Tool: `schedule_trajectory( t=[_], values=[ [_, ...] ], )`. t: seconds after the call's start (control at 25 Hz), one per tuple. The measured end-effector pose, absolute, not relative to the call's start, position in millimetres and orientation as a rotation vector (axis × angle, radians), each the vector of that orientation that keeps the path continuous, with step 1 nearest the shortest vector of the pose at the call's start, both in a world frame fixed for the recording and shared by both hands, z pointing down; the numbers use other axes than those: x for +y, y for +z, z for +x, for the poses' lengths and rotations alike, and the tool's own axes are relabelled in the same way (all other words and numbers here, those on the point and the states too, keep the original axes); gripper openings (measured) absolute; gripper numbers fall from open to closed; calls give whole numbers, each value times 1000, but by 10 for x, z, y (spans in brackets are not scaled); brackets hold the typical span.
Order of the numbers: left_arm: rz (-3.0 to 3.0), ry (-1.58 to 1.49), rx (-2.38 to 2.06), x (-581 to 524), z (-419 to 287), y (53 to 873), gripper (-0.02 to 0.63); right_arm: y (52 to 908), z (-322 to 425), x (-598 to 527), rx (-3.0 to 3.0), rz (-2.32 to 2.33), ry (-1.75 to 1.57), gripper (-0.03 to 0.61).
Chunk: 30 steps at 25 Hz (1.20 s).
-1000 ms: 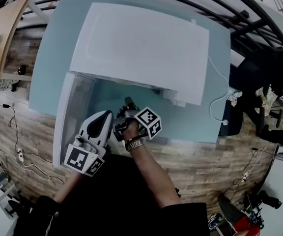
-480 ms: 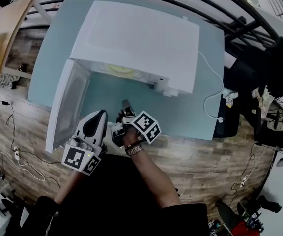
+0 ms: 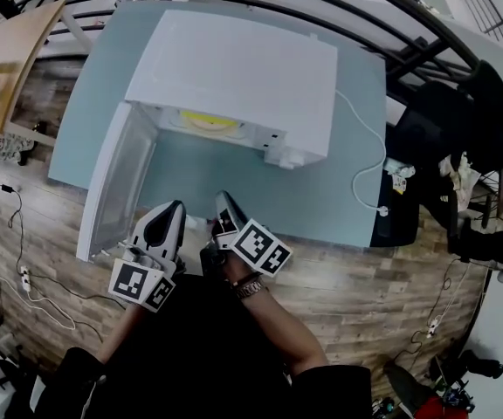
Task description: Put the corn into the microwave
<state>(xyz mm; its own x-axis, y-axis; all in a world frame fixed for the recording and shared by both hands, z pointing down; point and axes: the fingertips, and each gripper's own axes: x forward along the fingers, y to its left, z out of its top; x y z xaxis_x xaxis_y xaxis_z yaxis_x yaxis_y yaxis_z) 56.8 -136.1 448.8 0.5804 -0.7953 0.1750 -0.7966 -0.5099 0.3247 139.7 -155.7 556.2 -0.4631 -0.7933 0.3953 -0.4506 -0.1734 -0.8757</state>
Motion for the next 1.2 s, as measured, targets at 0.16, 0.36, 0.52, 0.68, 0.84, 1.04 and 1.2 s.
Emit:
schedule_trajectory(
  t=[0.16, 0.36, 0.52, 0.68, 0.84, 1.04, 1.2],
  values=[
    [2467, 10, -1282, -1305, 584, 4433, 3, 5337, 1474, -1433, 1910, -1457, -1592, 9],
    [2473, 18, -1279, -1199, 578, 4423, 3, 5002, 1575, -1334, 2097, -1556, -1367, 9],
    [2468, 23, -1280, -1129, 542, 4435, 3, 4737, 1556, -1291, 2267, -1620, -1134, 9],
    [2463, 25, -1287, -1082, 498, 4443, 2, 4566, 1506, -1236, 2404, -1660, -939, 9],
    [2449, 17, -1304, -1049, 436, 4452, 3, 4470, 1450, -1175, 2510, -1694, -777, 9],
    [2441, 26, -1323, -999, 378, 4467, 2, 4482, 1445, -1075, 2588, -1729, -662, 9],
    [2433, 32, -1333, -954, 342, 4484, 2, 4519, 1500, -1003, 2591, -1756, -645, 9]
  ],
)
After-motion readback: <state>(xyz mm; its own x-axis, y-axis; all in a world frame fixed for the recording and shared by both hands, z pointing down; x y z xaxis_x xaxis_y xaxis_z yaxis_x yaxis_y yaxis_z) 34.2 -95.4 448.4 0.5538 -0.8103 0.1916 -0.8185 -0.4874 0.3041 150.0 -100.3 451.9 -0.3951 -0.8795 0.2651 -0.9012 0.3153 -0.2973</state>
